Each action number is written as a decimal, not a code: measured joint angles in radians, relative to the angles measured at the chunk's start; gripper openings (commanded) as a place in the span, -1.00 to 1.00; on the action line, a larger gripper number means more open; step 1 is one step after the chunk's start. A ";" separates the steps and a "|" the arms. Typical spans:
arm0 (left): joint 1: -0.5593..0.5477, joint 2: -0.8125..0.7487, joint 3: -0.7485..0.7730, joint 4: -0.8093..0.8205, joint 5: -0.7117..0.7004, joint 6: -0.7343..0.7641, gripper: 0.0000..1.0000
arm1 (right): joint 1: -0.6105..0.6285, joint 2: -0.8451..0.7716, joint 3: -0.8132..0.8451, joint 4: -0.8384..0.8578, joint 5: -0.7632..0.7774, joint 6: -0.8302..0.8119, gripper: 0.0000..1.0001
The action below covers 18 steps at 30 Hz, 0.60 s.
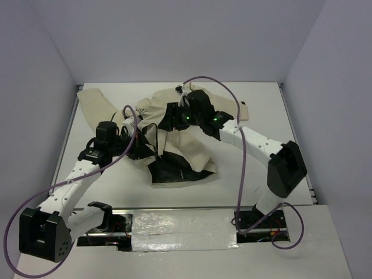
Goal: Zip up the jacket
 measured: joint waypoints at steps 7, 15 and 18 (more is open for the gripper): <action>0.000 -0.024 -0.049 -0.034 0.008 -0.038 -1.00 | 0.195 -0.291 -0.149 -0.029 0.311 0.092 -0.34; 0.001 -0.031 -0.074 -0.001 0.018 -0.096 -1.00 | 0.375 -0.318 -0.215 -0.038 0.450 0.243 -0.20; 0.001 -0.031 -0.074 0.012 0.019 -0.105 -1.00 | 0.370 -0.290 -0.220 -0.032 0.440 0.293 -0.11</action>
